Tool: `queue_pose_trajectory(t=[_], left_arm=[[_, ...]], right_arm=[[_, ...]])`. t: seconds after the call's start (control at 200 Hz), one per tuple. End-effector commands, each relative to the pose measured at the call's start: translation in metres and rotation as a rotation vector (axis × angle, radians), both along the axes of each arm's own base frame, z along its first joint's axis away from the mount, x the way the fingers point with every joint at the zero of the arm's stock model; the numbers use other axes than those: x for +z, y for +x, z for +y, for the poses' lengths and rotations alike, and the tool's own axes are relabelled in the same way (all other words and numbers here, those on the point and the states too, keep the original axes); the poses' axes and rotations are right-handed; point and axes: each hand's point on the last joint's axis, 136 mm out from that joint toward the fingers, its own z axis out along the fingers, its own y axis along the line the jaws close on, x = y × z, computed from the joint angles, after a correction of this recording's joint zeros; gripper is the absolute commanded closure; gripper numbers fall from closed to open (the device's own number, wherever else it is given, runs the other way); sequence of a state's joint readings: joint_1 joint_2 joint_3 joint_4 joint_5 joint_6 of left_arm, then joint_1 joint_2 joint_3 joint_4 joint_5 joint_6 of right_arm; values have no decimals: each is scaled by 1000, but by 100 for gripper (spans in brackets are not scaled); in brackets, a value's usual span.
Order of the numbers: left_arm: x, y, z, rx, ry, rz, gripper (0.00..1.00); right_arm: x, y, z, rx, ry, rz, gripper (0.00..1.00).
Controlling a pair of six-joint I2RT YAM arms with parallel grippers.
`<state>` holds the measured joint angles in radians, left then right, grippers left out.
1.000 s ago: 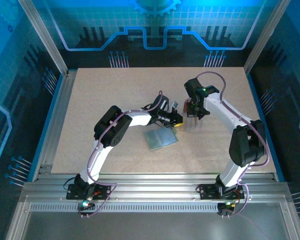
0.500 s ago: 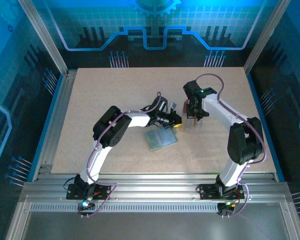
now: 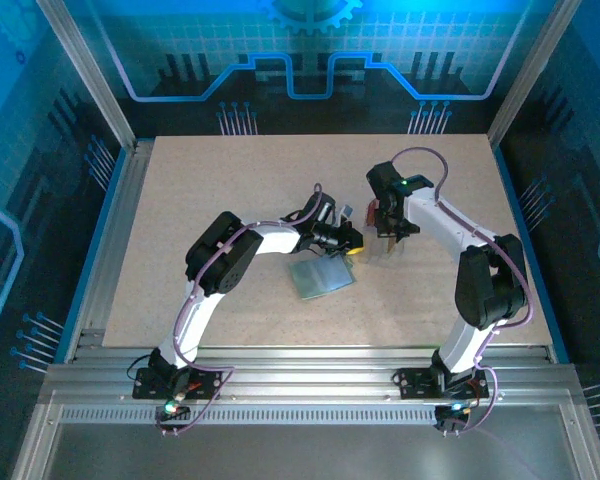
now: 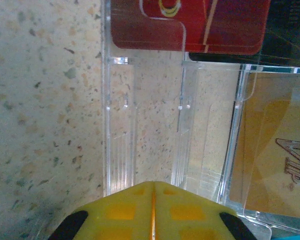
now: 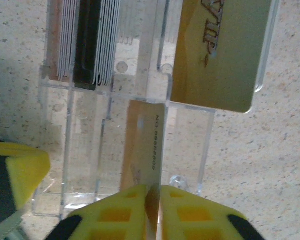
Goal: Put the credit cards into the card holder
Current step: Pick up the credit card from the storage box.
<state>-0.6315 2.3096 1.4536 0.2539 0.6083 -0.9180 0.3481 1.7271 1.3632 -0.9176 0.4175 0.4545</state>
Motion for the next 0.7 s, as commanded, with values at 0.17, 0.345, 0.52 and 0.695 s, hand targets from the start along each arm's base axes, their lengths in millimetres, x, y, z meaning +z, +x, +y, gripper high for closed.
queue_pose_trajectory(t=[0.17,0.345,0.52,0.695], left_arm=[[-42,-18,24,38,149,121,91],[-43,-17,25,42,152,121,91],[-42,-17,24,39,150,122,91],[-43,-17,25,39,152,123,91]], right_arm=[[14,-4,-17,-5,-106,2,88],[20,-5,-18,2,-126,-5,90],[24,-6,-18,9,-132,-5,88],[26,-6,-18,12,-135,-5,87]])
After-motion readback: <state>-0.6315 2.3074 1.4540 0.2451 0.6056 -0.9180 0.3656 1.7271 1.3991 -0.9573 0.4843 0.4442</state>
